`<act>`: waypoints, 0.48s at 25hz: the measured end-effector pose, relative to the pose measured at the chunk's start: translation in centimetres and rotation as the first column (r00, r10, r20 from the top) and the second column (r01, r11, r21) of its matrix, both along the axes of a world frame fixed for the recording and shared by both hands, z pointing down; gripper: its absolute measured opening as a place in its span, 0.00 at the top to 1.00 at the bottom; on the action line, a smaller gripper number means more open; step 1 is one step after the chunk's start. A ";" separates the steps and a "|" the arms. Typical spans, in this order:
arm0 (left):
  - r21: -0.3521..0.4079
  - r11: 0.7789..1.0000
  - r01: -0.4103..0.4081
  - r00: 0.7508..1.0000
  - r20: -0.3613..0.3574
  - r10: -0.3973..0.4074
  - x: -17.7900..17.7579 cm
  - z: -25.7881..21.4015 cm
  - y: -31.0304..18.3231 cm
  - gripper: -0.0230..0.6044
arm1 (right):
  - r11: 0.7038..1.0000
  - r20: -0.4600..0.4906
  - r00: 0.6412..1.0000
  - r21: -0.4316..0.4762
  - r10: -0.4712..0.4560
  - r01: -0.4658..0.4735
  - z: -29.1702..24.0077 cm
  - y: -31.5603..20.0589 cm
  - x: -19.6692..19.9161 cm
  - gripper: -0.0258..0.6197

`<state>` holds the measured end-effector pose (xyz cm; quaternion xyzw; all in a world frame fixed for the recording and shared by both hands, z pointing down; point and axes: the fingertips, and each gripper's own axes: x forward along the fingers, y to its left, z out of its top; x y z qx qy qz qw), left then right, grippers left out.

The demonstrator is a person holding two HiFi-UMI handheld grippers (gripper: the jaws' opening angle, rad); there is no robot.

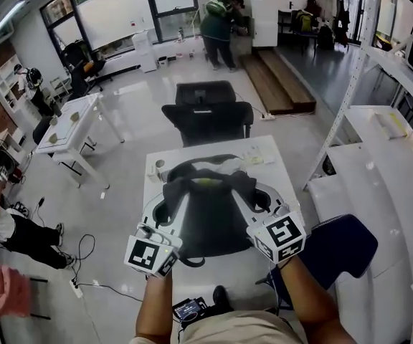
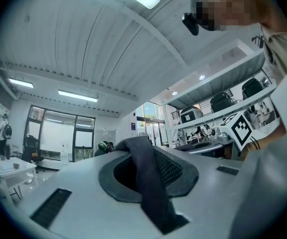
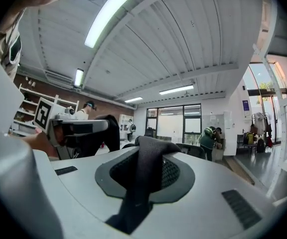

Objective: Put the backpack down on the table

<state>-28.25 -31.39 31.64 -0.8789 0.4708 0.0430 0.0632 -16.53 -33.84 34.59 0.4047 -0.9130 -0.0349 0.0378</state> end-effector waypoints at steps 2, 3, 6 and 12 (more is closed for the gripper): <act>-0.011 1.000 0.025 0.999 -0.026 -0.025 -2.3 1.0 -1.4 0.86 | 1.000 -0.005 1.000 0.017 -0.017 0.017 0.5 -1.3 -2.1 0.84; -0.009 1.000 0.028 0.999 -0.034 -0.028 -3.2 1.3 -2.1 0.86 | 1.000 -0.007 1.000 0.024 -0.018 0.018 0.7 -2.1 -2.9 0.84; -0.010 1.000 0.007 1.000 -0.024 -0.008 -4.6 2.7 -4.5 0.86 | 1.000 0.010 1.000 0.003 0.011 -0.011 1.9 -5.4 -4.3 0.84; -0.082 0.997 -0.008 1.000 -0.027 0.006 -6.5 6.9 -8.4 0.85 | 0.992 0.036 0.998 -0.119 0.044 -0.039 6.0 -10.2 -5.6 0.84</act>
